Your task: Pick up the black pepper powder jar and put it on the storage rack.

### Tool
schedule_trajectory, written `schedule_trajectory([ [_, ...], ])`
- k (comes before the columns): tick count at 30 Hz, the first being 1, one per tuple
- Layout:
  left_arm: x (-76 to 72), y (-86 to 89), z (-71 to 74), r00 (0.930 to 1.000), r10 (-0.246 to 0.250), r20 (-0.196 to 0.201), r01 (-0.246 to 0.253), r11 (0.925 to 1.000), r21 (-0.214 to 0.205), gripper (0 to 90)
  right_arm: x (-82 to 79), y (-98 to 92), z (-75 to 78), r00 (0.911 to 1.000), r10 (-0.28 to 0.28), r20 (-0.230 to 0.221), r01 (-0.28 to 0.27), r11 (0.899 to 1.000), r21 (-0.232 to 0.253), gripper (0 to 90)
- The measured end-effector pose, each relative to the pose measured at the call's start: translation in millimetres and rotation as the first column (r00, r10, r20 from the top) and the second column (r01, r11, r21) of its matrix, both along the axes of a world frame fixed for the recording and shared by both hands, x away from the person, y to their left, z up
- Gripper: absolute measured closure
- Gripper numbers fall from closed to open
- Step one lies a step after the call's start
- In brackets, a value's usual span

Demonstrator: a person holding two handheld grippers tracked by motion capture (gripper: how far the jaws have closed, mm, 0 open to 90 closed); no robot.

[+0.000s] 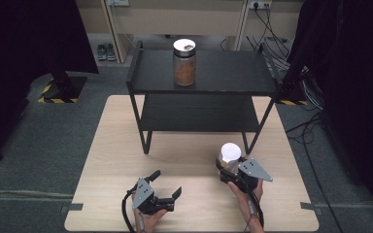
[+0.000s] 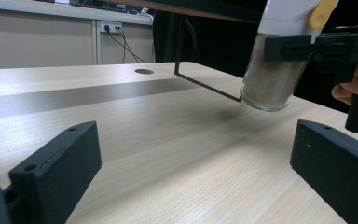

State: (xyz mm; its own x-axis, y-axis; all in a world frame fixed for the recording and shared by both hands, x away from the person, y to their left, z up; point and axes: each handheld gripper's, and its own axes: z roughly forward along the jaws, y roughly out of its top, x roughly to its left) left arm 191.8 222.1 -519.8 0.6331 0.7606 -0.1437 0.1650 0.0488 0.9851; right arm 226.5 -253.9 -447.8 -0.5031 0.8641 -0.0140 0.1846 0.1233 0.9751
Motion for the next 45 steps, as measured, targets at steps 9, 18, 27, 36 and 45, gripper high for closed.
schedule_trajectory([
  [9, -0.2, 0.0, -0.3, 1.0000, 0.001, 0.001, -0.001, 1.0000, -0.002, 1.2, -2.9, -1.9, 16.8, 0.9995, 0.032, -0.004, -0.032, 0.999, 0.011, 31.0],
  [18, -0.3, -0.1, -0.3, 1.0000, 0.001, 0.001, -0.001, 1.0000, -0.002, 1.2, -4.4, -2.5, 43.2, 0.9958, 0.091, -0.004, -0.091, 0.996, 0.007, 31.0],
  [27, -0.1, 0.0, -0.3, 1.0000, 0.000, 0.001, 0.000, 1.0000, -0.001, 0.8, -2.3, -3.5, 69.1, 0.9903, 0.139, -0.005, -0.139, 0.990, 0.014, 31.0],
  [36, -0.1, 0.0, -0.1, 1.0000, -0.001, 0.001, 0.001, 1.0000, 0.000, 0.4, 0.8, -1.3, 102.2, 0.9864, 0.164, 0.012, -0.164, 0.986, 0.009, 31.0],
  [45, 0.1, 0.4, -0.3, 1.0000, -0.003, 0.001, 0.003, 1.0000, -0.001, 0.2, 6.6, 2.8, 136.1, 0.9803, 0.196, 0.027, -0.196, 0.981, 0.001, 31.0],
])
